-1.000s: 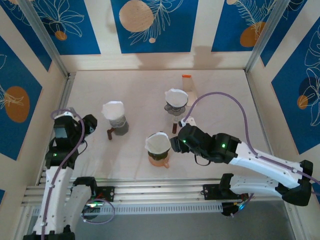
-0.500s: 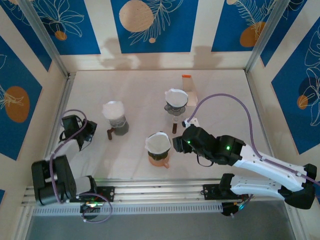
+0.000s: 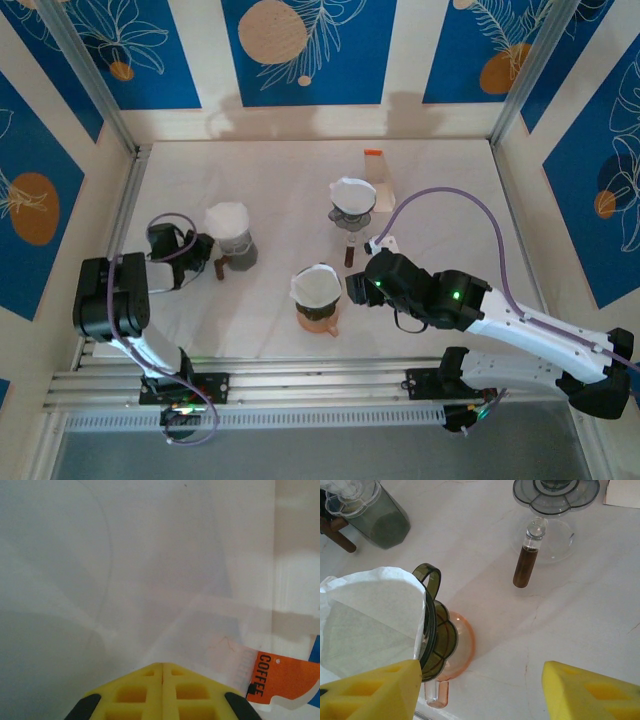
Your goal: Place the coffee filter in the dripper
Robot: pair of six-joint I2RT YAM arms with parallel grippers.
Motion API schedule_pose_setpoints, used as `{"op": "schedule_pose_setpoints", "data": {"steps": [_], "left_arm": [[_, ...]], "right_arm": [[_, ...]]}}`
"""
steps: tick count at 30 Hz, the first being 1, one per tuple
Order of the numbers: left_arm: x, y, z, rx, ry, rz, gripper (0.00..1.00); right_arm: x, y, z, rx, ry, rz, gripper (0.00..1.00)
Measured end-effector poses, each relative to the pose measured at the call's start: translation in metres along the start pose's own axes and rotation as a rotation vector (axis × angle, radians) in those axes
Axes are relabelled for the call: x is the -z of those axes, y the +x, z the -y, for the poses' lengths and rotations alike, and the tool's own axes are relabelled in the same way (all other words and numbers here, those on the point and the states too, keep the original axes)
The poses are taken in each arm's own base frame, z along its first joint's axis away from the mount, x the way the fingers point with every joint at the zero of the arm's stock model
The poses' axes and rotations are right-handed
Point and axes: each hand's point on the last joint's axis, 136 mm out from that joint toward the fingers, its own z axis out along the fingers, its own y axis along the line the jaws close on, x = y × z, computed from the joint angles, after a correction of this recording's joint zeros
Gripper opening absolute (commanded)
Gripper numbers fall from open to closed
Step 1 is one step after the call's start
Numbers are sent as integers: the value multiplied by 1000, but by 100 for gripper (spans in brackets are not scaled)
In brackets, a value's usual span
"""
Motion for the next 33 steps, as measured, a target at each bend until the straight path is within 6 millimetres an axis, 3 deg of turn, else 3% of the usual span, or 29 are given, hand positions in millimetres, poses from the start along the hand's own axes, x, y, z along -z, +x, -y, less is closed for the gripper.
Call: {"op": "schedule_pose_setpoints", "data": {"steps": [6, 14, 28, 33], "left_arm": [[-8, 4, 9, -21, 30, -10, 5], [-23, 26, 16, -41, 63, -62, 4], [-47, 100, 45, -134, 104, -199, 2], [-49, 108, 52, -158, 100, -198, 1]], "right_arm": [[2, -1, 0, -3, -5, 6, 66], [1, -1, 0, -2, -2, 3, 66], [-5, 1, 0, -1, 14, -13, 66], [-5, 1, 0, -6, 14, -11, 66]]}}
